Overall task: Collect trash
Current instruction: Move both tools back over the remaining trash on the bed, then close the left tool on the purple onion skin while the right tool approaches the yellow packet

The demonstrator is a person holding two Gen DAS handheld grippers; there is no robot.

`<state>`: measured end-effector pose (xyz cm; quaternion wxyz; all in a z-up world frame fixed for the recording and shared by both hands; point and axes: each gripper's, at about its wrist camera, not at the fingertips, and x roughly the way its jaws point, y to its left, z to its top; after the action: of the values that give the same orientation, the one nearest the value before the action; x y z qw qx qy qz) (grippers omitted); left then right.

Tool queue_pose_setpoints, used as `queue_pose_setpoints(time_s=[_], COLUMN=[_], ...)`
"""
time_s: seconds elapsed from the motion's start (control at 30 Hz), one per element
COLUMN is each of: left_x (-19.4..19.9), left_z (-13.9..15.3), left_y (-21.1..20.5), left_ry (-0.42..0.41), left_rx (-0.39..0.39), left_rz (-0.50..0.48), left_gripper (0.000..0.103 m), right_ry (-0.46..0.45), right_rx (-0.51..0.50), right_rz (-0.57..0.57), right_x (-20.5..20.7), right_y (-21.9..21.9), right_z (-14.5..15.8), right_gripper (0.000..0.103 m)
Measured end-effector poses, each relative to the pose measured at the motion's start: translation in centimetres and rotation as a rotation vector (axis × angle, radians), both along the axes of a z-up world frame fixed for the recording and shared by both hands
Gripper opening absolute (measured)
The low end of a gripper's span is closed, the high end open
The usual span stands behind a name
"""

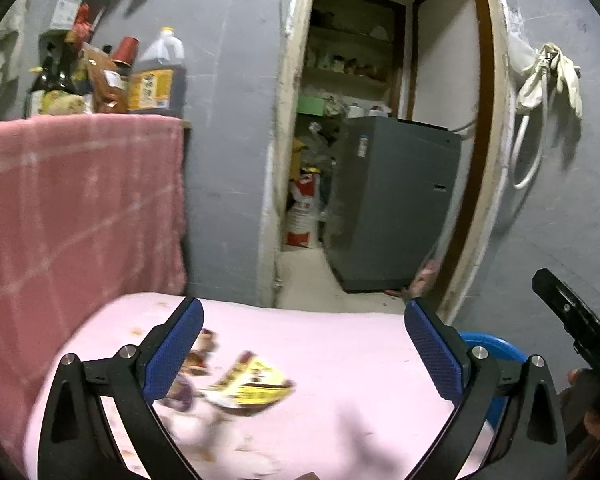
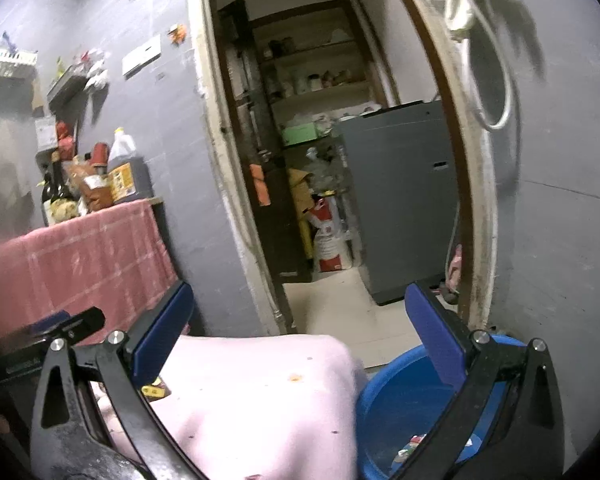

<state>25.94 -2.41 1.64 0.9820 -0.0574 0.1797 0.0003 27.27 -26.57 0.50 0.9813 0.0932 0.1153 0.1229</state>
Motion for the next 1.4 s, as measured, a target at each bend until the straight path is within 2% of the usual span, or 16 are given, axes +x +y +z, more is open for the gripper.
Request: queue_pose_setpoints(time_s=[0.2,0.47,0.8,0.97,1.0,1.07,1.17,1.3,1.4], left_x=[-1.5,-2.4,-1.7,-0.3,-0.1,0.1,0.4,1.5,2.2], left_z=[-0.5,-1.9,-4.4,-5.7,-5.9,-6.3,-6.7,-7.1,-7.4], left_y=[3.7,7.6,10.5,11.2,11.3,11.3,11.5,11.6,11.6], left_ry=[0.005,0.049,0.162,0.252,0.261,0.276,0.296,0.337,0.369], left_rx=[0.034,0.038,0.018,0.003,0.003,0.009,0.001,-0.020,-0.043], left_rz=[0.068,0.135,0.159,0.154,0.152,0.145,0.117,0.076,0.044], left_gripper=[0.099,0.099,0.099,0.098,0.098,0.098,0.094,0.075,0.067], right_ry=[0.023,0.064,0.195,0.307,0.328,0.357,0.399,0.454,0.487], right_rx=[-0.037,-0.113,-0.111,-0.084,-0.084,-0.100,-0.126,-0.152,-0.172], right_rz=[0.062,0.178,0.321,0.372,0.380,0.393,0.413,0.453,0.482], right_x=[0.4,0.7,3.0,5.3,5.7,6.2,6.8,7.8,8.5], right_y=[3.5,8.0,11.4,12.3,12.6,13.2,14.0,15.4,16.6], right_z=[-0.3,-1.4,-3.2,-4.6,-4.9,-5.4,-6.2,-7.1,-7.7], right_gripper=[0.103,0.103,0.103,0.101,0.100,0.088,0.077,0.071,0.065])
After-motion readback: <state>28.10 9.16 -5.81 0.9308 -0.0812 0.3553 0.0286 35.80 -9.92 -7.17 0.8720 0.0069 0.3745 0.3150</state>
